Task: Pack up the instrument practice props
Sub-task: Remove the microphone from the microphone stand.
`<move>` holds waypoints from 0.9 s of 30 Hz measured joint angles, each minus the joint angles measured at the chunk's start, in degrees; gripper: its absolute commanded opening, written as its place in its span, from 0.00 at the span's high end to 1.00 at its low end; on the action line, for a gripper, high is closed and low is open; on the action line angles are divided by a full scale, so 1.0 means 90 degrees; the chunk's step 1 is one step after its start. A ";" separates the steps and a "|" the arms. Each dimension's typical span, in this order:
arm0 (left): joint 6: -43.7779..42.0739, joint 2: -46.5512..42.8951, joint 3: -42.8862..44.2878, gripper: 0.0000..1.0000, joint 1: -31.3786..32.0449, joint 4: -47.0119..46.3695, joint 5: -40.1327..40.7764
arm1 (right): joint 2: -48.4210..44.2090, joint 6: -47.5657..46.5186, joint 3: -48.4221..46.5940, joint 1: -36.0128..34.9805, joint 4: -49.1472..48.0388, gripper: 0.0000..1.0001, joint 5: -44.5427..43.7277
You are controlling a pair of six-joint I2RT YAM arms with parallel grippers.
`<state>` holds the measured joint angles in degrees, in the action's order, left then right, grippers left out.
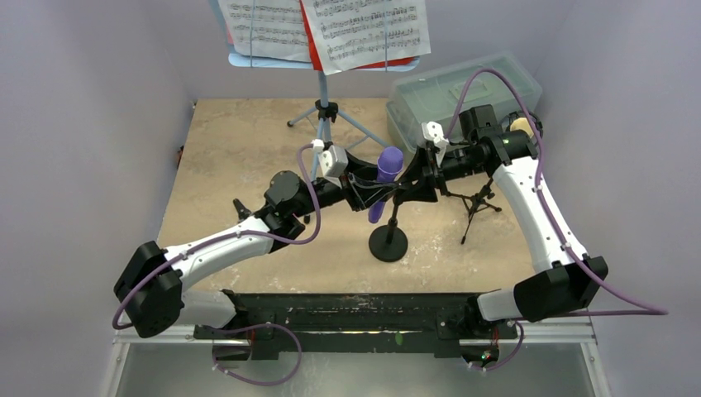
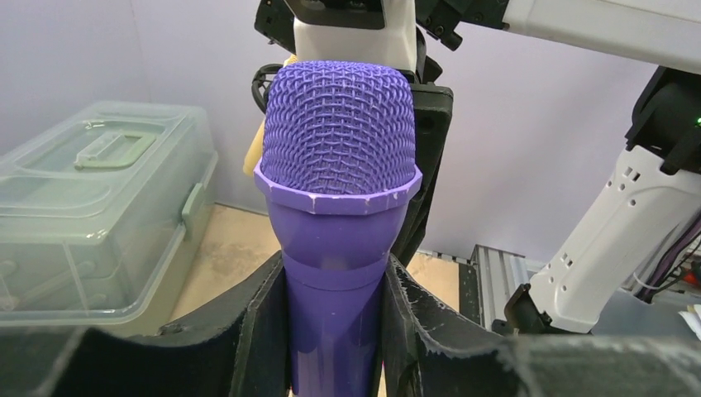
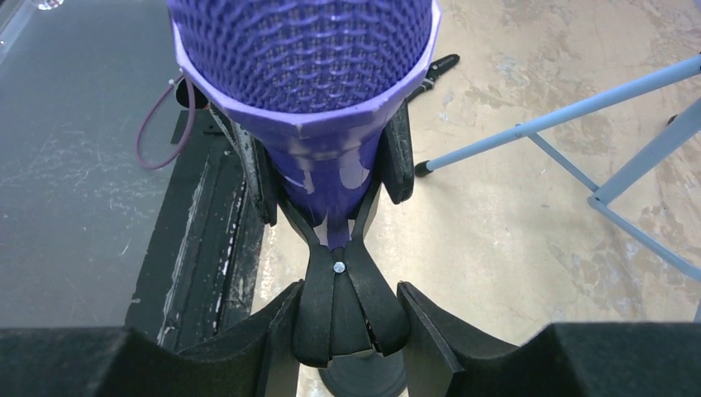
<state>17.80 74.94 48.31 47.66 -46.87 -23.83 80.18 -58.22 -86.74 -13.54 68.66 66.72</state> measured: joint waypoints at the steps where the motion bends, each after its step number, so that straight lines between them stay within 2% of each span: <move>1: -0.0022 0.0000 0.0017 1.00 -0.0002 0.0039 -0.0010 | -0.0002 0.0015 0.0000 0.0000 -0.0019 1.00 -0.0005; 23: -0.0476 -0.0865 -0.0362 1.00 0.0046 0.0724 0.0228 | -0.0299 0.0311 0.0403 -0.0126 -0.0561 1.00 0.0029; 27: -0.0738 -0.1064 -0.0328 1.00 0.0046 0.1163 0.0274 | -0.0301 0.0342 0.0420 -0.0131 -0.0614 1.00 0.0024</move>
<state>11.16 65.36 45.36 48.07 -36.40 -21.37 77.47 -55.13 -82.96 -14.72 63.13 66.94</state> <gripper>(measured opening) 0.375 0.452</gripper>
